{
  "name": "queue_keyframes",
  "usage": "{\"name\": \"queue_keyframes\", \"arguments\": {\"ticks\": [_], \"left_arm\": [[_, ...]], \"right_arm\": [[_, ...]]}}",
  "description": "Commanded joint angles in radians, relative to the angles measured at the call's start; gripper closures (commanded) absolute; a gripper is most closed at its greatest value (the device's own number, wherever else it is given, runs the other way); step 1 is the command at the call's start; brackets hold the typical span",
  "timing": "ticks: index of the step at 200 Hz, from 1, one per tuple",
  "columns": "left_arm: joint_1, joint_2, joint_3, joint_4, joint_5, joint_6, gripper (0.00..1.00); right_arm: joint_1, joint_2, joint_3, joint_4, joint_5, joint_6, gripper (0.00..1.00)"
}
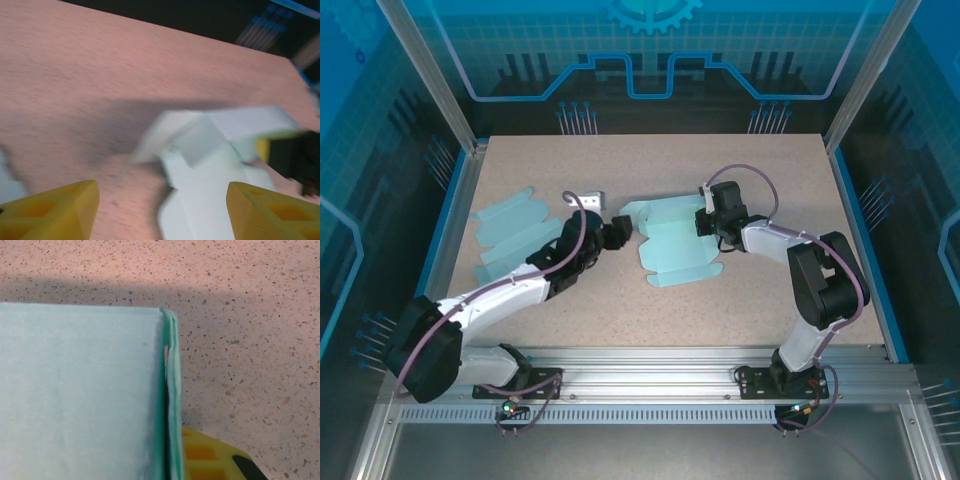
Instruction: Fold the paper box
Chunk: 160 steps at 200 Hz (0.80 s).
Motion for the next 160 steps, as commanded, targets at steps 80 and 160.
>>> {"name": "queue_keyframes", "arguments": {"ticks": [80, 160], "left_arm": [[0.227, 0.294, 0.095, 0.052, 0.132, 0.014, 0.3], [0.218, 0.474, 0.176, 0.186, 0.299, 0.009, 0.28]], "right_arm": [[0.007, -0.017, 0.012, 0.008, -0.034, 0.015, 0.89], [0.007, -0.018, 0.012, 0.005, -0.034, 0.013, 0.89]]}}
